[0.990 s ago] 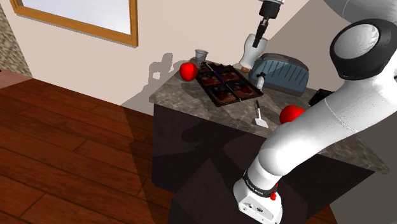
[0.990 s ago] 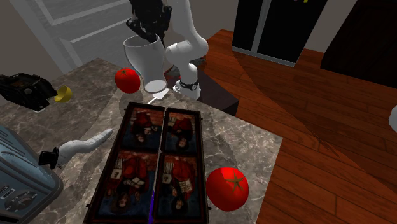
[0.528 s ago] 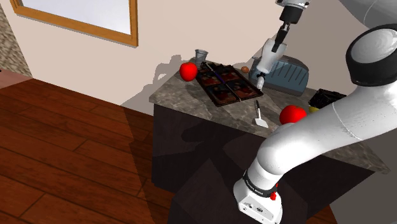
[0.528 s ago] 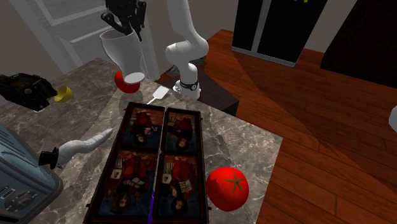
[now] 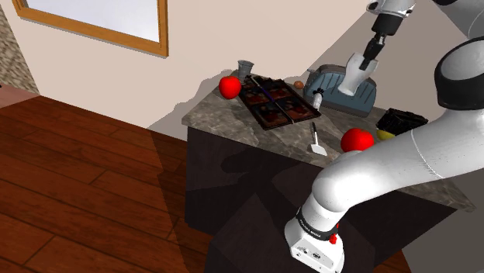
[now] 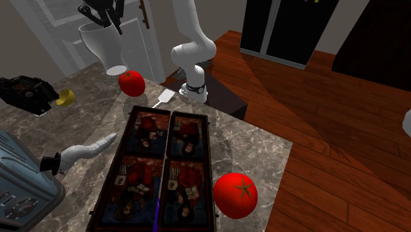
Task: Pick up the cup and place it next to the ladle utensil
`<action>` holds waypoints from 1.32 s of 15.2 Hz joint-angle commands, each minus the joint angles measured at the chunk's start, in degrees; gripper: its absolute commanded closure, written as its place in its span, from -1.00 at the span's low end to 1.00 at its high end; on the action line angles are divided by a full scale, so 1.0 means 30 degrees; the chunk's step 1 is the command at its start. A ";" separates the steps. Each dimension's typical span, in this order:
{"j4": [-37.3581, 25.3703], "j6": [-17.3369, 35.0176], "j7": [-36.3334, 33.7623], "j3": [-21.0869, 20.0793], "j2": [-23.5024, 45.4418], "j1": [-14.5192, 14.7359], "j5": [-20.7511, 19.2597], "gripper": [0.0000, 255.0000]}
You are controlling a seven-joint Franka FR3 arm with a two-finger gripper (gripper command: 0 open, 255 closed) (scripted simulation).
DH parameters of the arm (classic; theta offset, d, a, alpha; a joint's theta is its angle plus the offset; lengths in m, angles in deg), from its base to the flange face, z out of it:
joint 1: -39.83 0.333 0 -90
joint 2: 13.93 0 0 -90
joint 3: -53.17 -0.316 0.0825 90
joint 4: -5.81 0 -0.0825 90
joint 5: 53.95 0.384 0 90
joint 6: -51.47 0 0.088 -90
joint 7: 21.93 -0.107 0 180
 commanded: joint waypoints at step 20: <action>-0.8247 -0.1534 1.1497 1.4267 0.1571 0.5625 -0.3407 1.00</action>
